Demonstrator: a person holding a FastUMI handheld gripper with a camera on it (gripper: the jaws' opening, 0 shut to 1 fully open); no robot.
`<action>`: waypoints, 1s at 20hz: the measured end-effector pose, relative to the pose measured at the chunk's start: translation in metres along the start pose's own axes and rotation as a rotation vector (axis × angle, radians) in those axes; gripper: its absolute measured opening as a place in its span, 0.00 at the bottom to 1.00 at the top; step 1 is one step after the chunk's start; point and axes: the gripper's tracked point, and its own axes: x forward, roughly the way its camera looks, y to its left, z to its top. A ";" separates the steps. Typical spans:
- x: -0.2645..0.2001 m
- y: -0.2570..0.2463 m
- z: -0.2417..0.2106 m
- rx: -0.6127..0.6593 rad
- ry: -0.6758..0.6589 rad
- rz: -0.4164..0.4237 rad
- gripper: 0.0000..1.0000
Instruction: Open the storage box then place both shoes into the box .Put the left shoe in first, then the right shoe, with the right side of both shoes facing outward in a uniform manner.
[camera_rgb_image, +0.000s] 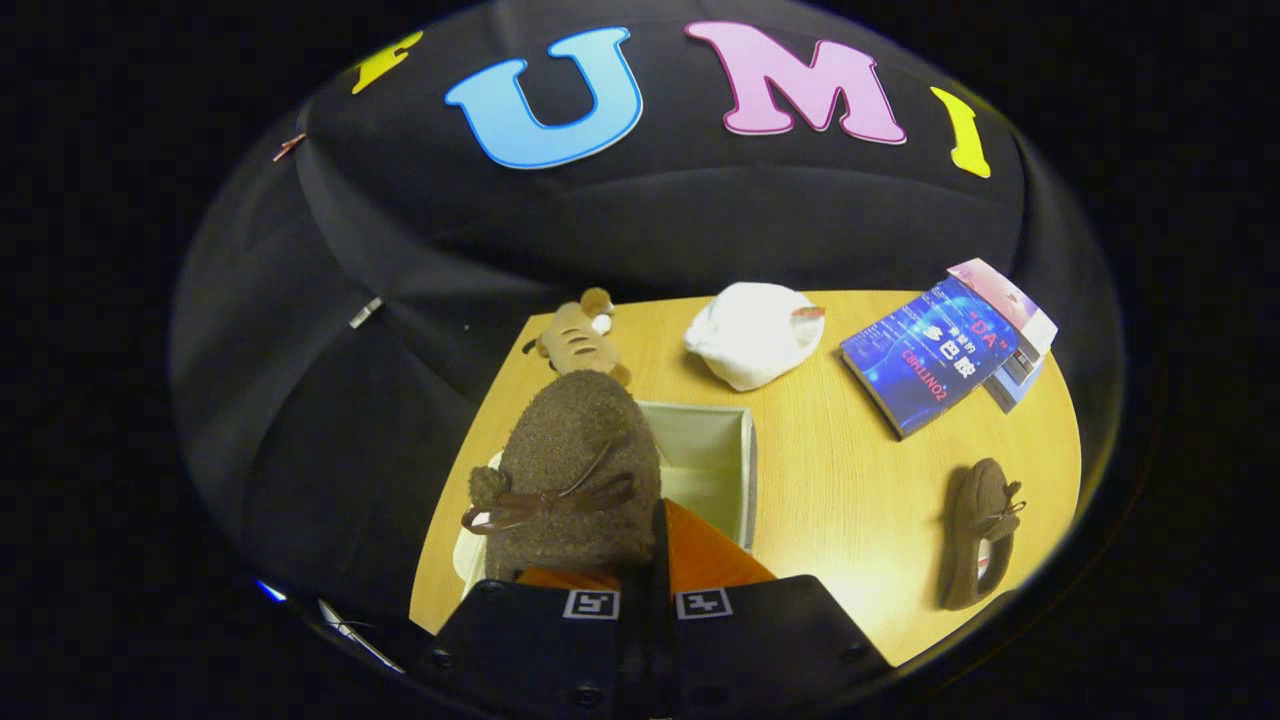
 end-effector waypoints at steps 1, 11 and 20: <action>0.012 0.001 -0.009 0.005 0.013 -0.020 0.06; 0.081 0.028 -0.064 0.022 0.130 -0.098 0.06; 0.068 0.072 -0.068 0.004 0.184 0.126 0.82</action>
